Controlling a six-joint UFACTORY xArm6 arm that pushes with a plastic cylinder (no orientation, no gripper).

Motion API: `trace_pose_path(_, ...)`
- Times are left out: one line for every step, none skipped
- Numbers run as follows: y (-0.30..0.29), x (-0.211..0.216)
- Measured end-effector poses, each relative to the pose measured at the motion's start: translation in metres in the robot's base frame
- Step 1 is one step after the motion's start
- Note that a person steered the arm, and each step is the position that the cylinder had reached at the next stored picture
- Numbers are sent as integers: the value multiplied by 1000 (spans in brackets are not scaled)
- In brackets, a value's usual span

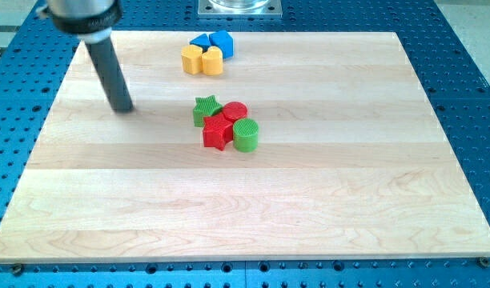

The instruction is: Separate the hexagon from group of blocks

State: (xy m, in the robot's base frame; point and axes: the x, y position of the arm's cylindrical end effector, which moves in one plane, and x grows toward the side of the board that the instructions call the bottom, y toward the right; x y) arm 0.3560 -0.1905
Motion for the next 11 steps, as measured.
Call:
trace_pose_path(5, -61)
trace_pose_path(22, -97)
trace_pose_path(83, -93)
trace_pose_path(138, -73)
trace_pose_path(138, -49)
trace_pose_path(140, -35)
trace_pose_path(161, -18)
trace_pose_path(183, -9)
trace_pose_path(192, -28)
trace_pose_path(247, -34)
trace_pose_path(228, -19)
